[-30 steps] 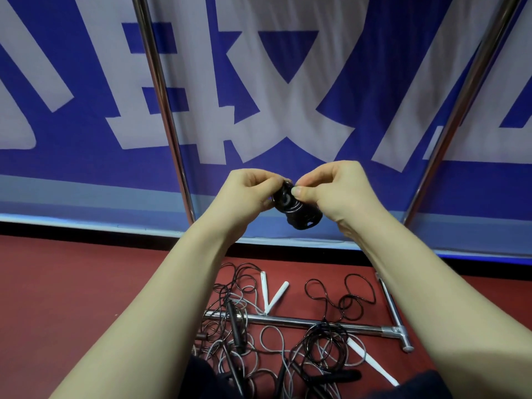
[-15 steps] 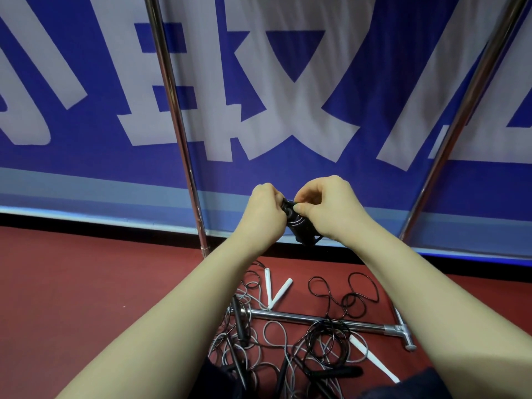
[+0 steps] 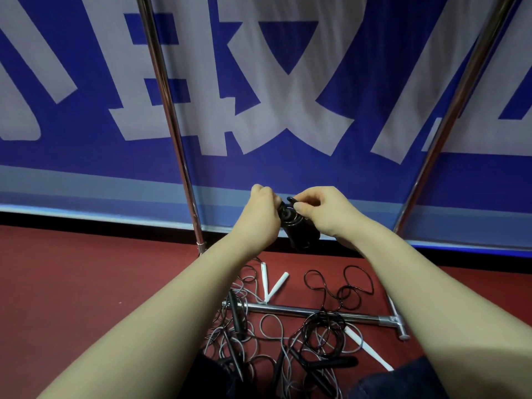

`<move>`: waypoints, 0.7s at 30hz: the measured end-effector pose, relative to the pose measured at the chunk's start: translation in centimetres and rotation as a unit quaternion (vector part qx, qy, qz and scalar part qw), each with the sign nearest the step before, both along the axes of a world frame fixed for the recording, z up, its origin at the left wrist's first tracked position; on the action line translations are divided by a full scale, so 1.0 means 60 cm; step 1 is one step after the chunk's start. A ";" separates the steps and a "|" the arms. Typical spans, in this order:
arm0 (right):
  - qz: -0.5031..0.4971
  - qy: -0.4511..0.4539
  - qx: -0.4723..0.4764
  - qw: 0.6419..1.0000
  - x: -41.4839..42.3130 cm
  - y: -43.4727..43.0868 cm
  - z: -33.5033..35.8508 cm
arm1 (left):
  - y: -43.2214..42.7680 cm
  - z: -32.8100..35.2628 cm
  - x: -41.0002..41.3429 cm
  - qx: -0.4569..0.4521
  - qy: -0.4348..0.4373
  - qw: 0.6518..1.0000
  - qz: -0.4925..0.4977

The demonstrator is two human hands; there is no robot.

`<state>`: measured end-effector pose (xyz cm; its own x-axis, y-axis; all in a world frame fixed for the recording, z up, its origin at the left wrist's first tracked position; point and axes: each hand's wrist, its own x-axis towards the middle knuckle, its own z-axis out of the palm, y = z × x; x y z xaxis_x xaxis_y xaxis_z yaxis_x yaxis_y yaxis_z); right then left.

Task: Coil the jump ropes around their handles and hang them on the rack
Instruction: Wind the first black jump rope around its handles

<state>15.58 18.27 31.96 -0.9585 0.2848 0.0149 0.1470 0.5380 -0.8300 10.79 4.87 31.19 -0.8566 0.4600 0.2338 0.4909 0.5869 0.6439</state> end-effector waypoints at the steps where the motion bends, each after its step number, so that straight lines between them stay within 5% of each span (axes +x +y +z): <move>1: -0.009 0.008 -0.044 0.999 -0.001 0.001 -0.003 | 0.000 -0.001 -0.001 0.011 0.006 1.000 0.005; 5: -0.035 0.012 -0.142 0.989 -0.009 -0.013 -0.016 | 0.004 -0.003 0.006 0.096 0.016 0.995 0.023; 8: -0.038 0.170 0.020 0.984 -0.005 -0.022 -0.015 | 0.009 0.001 0.012 0.193 0.003 0.981 0.007; 12: -0.052 0.347 0.201 0.914 0.004 0.000 0.008 | 0.015 0.022 0.034 0.335 -0.140 0.931 -0.042; 15: -0.054 0.354 0.284 0.889 0.009 0.025 0.011 | 0.005 0.033 0.033 0.290 -0.211 0.928 -0.096; 18: -0.007 0.367 0.318 0.874 0.019 0.027 0.023 | -0.023 0.054 0.020 0.173 -0.179 0.962 -0.113; 21: 0.060 0.372 0.336 0.863 0.029 0.016 0.036 | -0.043 0.077 0.020 0.111 -0.205 0.956 -0.178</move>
<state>17.32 19.25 34.14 -0.6342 -0.1291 0.7623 -0.3833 0.9088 -0.1649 11.98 2.26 35.80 -0.6953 0.7178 0.0370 0.3137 0.2568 0.9141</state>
